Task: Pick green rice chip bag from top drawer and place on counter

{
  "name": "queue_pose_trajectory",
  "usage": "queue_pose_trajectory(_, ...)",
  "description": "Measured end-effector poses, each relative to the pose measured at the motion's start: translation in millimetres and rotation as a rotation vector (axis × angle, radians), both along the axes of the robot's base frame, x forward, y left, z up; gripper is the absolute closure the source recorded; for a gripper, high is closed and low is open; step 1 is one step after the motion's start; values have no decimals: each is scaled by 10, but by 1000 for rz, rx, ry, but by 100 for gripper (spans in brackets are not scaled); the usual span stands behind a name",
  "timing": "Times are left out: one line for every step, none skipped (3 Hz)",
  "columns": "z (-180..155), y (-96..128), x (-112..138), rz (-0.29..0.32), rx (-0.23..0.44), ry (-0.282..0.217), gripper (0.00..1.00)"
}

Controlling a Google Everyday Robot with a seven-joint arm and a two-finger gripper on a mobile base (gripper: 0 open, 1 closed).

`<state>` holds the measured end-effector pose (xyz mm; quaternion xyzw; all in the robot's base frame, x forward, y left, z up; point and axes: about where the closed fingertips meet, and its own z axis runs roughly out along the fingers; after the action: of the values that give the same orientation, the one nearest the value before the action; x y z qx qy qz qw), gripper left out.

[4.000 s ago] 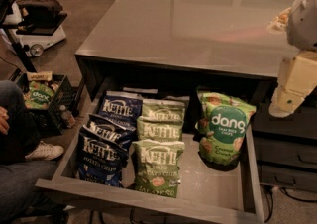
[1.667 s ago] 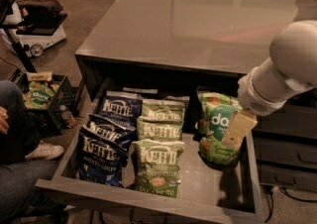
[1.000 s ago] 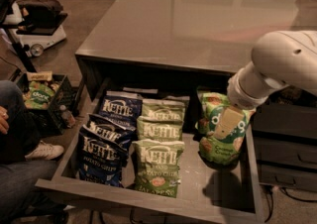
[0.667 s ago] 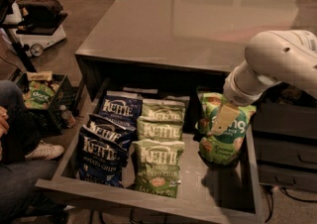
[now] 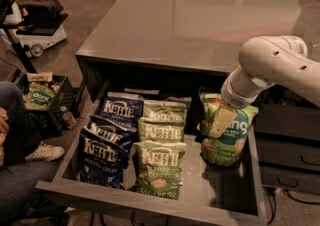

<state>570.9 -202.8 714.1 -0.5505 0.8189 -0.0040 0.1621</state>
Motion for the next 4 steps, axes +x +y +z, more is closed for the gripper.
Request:
queue_pose_trajectory(-114,56,-4,12,3,24,0)
queue_pose_trajectory(-117,58,-5,12,4,25,18)
queue_pose_trajectory(-117,58,-5,12,4,25,41)
queue_pose_trajectory(-117,58,-5,12,4,25,65)
